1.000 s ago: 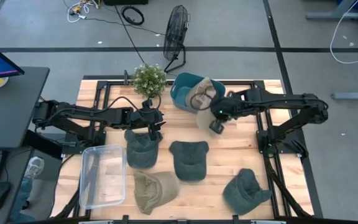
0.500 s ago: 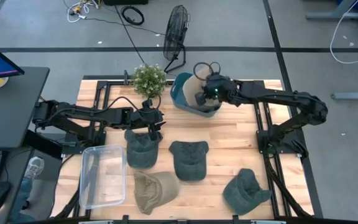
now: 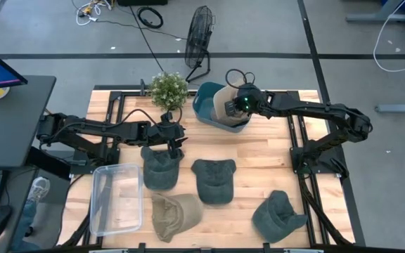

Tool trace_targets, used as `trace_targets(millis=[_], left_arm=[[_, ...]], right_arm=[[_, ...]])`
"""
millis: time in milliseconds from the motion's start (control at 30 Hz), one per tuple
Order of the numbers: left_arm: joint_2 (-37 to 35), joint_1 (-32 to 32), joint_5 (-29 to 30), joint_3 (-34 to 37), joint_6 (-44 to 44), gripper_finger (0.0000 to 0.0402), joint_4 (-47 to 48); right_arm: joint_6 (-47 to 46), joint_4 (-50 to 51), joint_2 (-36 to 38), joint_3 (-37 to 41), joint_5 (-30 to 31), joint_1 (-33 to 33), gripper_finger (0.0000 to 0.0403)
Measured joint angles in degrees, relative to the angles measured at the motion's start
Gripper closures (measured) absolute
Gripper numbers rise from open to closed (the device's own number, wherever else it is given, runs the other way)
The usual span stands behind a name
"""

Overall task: Pick & Place hat
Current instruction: Put the right brown cap into the blue bin

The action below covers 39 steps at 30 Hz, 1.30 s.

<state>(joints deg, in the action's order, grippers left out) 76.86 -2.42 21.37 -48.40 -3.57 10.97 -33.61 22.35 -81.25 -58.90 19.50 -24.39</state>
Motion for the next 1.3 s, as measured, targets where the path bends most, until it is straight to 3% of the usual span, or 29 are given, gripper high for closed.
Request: trace_targets(millis=[367,533,667,900,1067,1167,1300], left_arm=[[0.00,0.00,0.00,0.00,0.07,0.0227,0.01],[0.00,0.00,0.00,0.00,0.09,0.0227,0.03],[0.00,0.00,0.00,0.00,0.09,0.0227,0.03],[0.00,0.00,0.12,0.00,0.07,0.0227,-0.09],[0.00,-0.04,2.68,0.00,0.04,0.0227,-1.63],[0.00,-0.04,2.91,0.00,0.04,0.0227,-1.64],[0.00,0.02,2.88,0.00,1.03,0.0227,-1.66]], right_arm=[[17.66,-13.35,-0.15,0.59,-1.47,0.05,0.0303],[18.32,-13.25,0.51,0.59,-1.45,0.05,0.0272],[27.15,-14.42,0.52,0.59,-4.13,0.10,0.0264],[29.78,-14.31,-1.26,0.55,-8.11,-0.03,0.0305],[31.98,-20.38,-5.08,0.55,-20.52,0.14,0.0381],[33.36,-25.91,-7.17,0.44,-21.48,0.85,0.0395],[33.39,-23.78,-10.51,0.42,-19.47,0.44,0.0397]])
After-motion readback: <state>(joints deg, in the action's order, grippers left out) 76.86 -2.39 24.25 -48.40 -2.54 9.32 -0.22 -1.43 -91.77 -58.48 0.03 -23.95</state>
